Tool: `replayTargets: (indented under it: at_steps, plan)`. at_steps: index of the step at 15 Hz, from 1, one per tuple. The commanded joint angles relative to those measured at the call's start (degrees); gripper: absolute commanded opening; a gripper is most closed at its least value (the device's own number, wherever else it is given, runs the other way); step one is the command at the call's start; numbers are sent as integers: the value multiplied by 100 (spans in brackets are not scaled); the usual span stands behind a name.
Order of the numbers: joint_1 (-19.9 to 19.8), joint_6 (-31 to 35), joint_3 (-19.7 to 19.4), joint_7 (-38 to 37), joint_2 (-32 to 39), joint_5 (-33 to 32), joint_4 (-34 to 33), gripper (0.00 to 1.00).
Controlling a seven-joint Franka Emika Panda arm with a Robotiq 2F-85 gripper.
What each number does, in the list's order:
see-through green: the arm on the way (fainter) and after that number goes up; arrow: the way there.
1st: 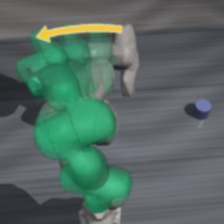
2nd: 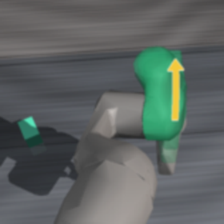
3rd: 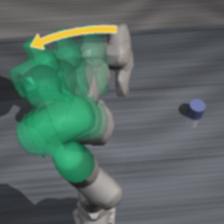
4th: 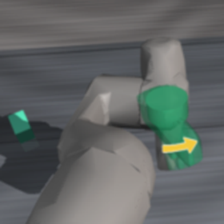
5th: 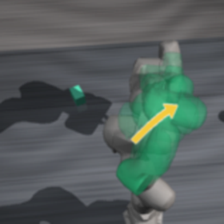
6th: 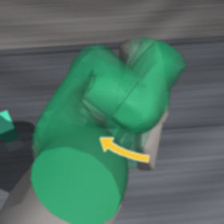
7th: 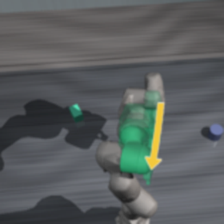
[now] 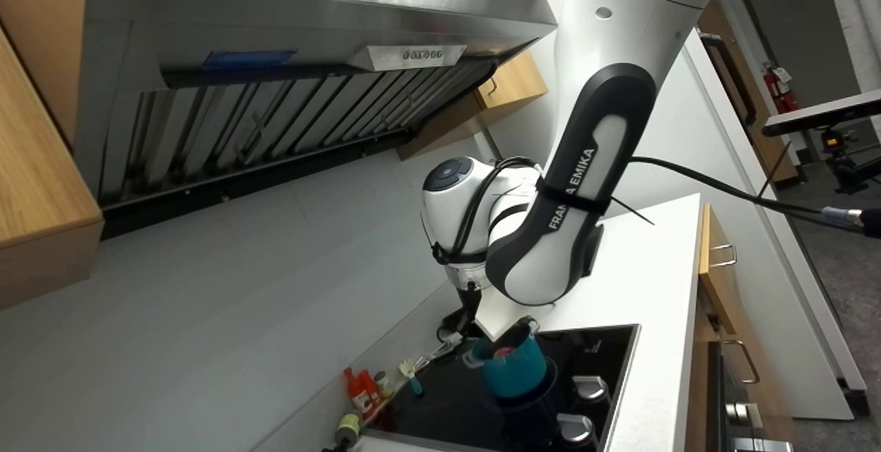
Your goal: Take the lid from the blue pot and put it on the left of the countertop
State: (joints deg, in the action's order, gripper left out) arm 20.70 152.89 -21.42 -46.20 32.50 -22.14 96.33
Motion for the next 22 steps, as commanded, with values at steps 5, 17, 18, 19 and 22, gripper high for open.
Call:
replayTargets:
  at_steps: [5,17,18,19,22]
  plan:
    - [133,-98,-9,-281,-35,-701,-145,0]
    - [59,-358,48,-79,-361,-877,221,0]
    - [44,-478,50,-74,-446,-925,308,0]
    - [25,-618,67,-68,-535,-960,391,0]
    - [-34,-1030,211,-8,-886,-1050,667,0]
